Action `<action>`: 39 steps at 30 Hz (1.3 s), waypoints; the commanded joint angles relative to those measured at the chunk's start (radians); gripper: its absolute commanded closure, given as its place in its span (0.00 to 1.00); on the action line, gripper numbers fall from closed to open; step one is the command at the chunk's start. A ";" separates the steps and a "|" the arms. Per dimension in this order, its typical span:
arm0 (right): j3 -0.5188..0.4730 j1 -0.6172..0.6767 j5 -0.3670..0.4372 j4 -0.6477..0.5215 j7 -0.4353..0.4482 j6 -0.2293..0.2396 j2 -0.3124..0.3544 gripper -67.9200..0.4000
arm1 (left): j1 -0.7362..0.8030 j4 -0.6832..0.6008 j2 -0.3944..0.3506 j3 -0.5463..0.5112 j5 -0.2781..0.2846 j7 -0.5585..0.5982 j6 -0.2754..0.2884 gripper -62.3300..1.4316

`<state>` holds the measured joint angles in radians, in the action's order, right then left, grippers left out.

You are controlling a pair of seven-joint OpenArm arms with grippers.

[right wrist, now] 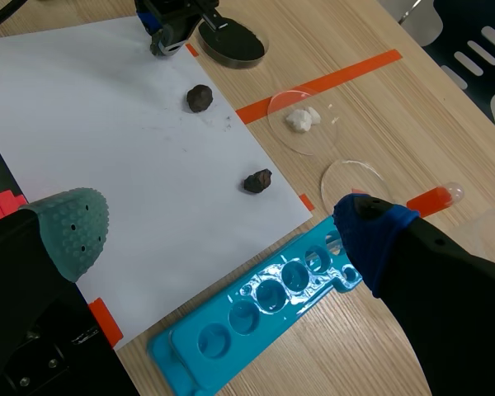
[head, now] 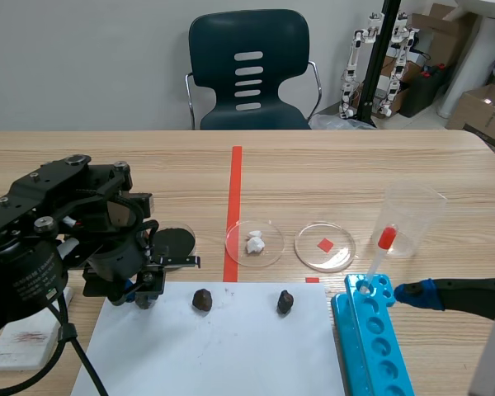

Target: Pick up the left mineral with the left hand

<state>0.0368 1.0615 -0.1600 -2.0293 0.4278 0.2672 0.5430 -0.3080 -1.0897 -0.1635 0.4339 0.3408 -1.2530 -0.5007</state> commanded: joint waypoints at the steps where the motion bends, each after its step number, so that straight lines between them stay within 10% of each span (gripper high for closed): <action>1: -0.003 0.000 0.010 -0.027 0.015 -0.005 0.000 0.16 | -0.011 -0.010 0.002 0.003 -0.001 0.000 -0.002 0.75; 17: -0.003 0.000 0.010 -0.027 0.015 -0.005 0.000 0.16 | 0.028 -0.049 -0.007 -0.036 -0.016 0.008 -0.005 0.75; 39: -0.003 0.000 0.010 -0.027 0.015 -0.005 0.000 0.16 | 0.363 -0.556 -0.169 -0.119 -0.018 0.240 -0.005 0.75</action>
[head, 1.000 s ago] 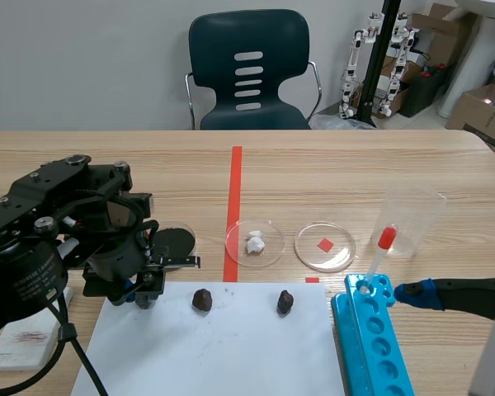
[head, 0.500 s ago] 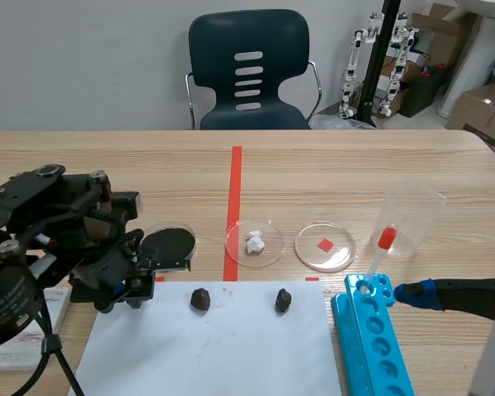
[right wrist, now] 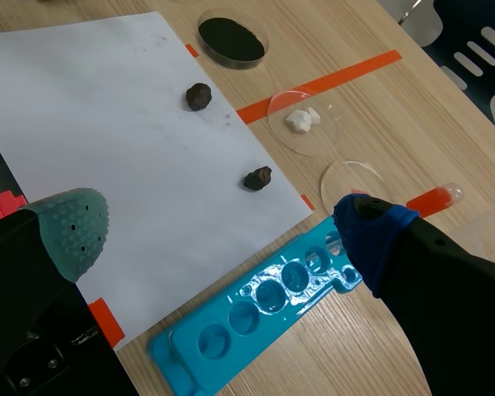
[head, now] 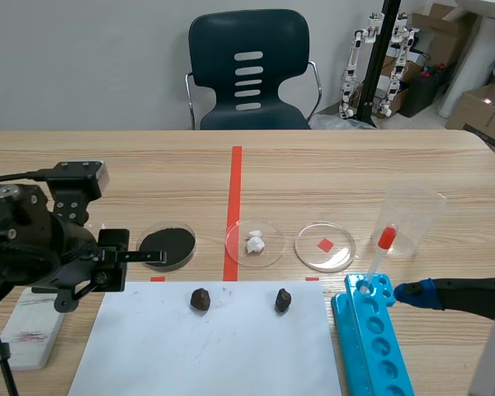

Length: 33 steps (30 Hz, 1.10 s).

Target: Pick up the left mineral with the left hand

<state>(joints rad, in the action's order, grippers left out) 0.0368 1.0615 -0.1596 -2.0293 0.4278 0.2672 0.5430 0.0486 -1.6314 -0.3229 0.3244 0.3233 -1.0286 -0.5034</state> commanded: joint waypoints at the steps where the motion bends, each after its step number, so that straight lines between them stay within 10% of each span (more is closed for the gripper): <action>1: -0.003 0.000 0.010 -0.027 0.015 -0.005 0.000 0.16 | 0.027 -0.035 -0.018 -0.016 -0.001 0.032 -0.002 0.75; 11: -0.003 0.000 0.010 -0.027 0.015 -0.005 0.000 0.16 | 0.298 -0.274 -0.113 -0.100 0.025 0.237 0.093 0.75; 26: -0.003 0.000 0.010 -0.027 0.015 -0.005 0.000 0.16 | 0.739 -0.545 -0.132 -0.274 0.002 0.598 0.440 0.75; 33: -0.003 0.000 0.010 -0.027 0.015 -0.005 0.000 0.16 | 0.879 -0.563 -0.132 -0.282 -0.090 0.765 0.451 0.75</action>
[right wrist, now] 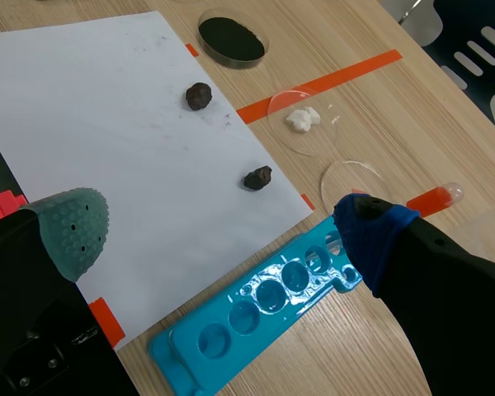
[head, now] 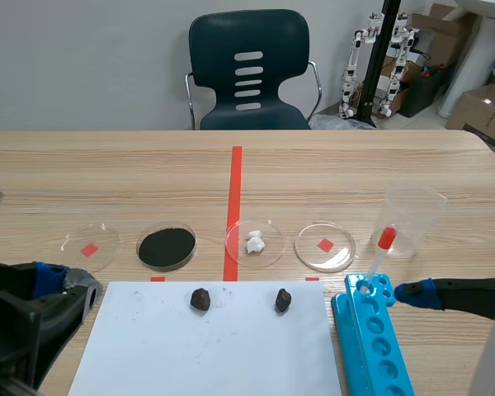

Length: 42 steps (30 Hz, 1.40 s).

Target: Pick up the left mineral with the left hand

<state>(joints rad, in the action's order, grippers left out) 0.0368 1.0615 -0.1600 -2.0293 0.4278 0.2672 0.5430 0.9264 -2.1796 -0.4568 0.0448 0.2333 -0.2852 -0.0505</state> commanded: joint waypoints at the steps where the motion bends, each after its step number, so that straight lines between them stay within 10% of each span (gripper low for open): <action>1: -0.003 0.000 0.010 -0.027 0.015 -0.005 0.000 0.16 | 0.015 -0.014 0.002 -0.002 -0.011 0.041 -0.002 0.75; 42: -0.003 0.000 0.010 -0.027 0.015 -0.005 0.000 0.16 | 0.054 -0.014 0.002 -0.002 -0.040 0.079 -0.003 0.75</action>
